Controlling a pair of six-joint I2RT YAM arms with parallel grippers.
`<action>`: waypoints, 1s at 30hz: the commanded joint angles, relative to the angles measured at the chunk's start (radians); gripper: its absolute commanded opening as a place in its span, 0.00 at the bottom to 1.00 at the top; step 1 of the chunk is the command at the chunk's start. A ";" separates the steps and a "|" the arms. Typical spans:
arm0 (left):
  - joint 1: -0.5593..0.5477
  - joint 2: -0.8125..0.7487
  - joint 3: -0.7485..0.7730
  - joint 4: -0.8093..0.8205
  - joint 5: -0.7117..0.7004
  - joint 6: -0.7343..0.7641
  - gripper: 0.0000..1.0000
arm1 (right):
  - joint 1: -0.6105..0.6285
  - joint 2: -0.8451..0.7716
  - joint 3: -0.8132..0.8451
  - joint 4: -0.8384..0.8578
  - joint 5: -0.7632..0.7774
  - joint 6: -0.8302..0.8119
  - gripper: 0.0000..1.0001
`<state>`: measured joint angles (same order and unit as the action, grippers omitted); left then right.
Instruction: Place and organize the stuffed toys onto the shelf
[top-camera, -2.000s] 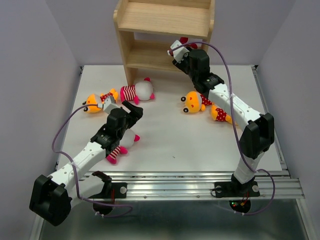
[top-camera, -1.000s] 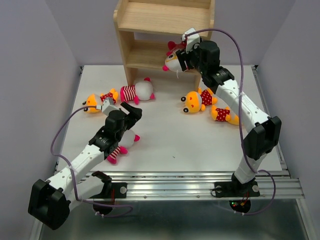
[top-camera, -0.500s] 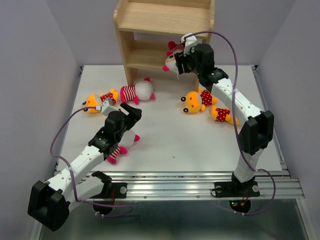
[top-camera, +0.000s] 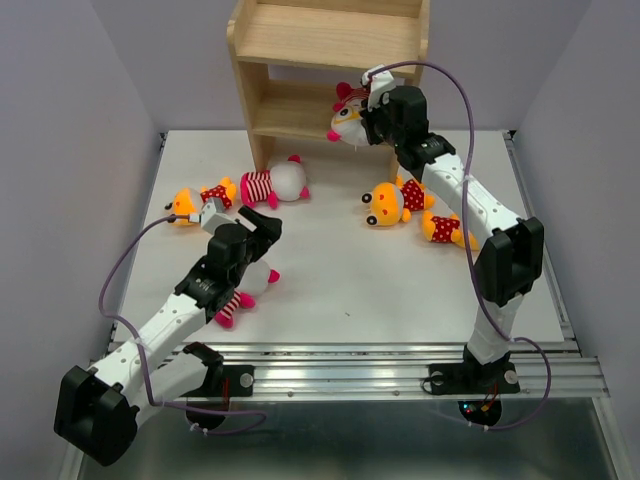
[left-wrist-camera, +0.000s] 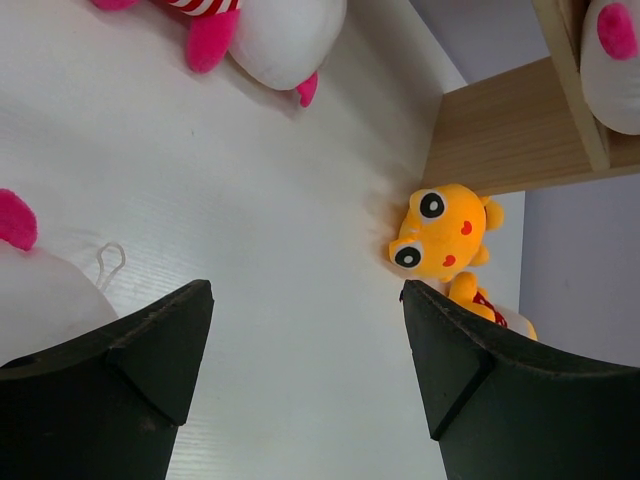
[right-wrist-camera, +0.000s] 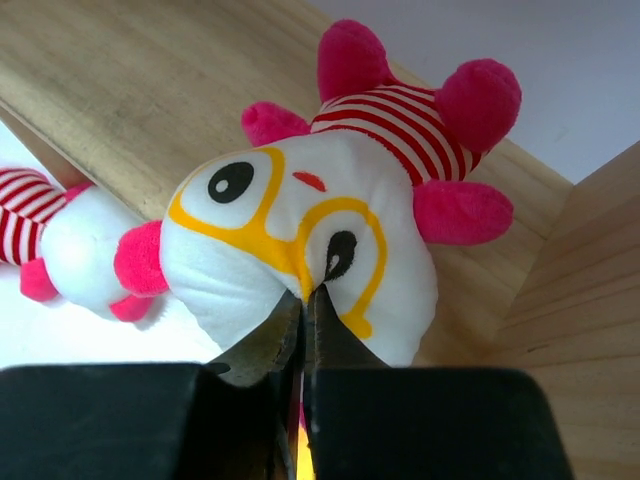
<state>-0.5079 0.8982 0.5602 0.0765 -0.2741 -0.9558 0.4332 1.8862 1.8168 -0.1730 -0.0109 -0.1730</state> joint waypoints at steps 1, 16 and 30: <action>0.006 -0.022 -0.013 0.009 -0.031 0.002 0.87 | -0.005 0.016 0.084 -0.031 -0.006 -0.081 0.01; 0.008 0.021 0.000 0.040 -0.016 0.017 0.87 | 0.142 -0.016 0.082 -0.024 0.319 -0.486 0.01; 0.017 0.024 -0.011 0.055 -0.005 0.019 0.87 | 0.191 -0.013 0.053 0.084 0.581 -0.787 0.01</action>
<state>-0.5011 0.9249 0.5499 0.0864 -0.2714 -0.9558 0.6212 1.9156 1.8572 -0.1719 0.4744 -0.8738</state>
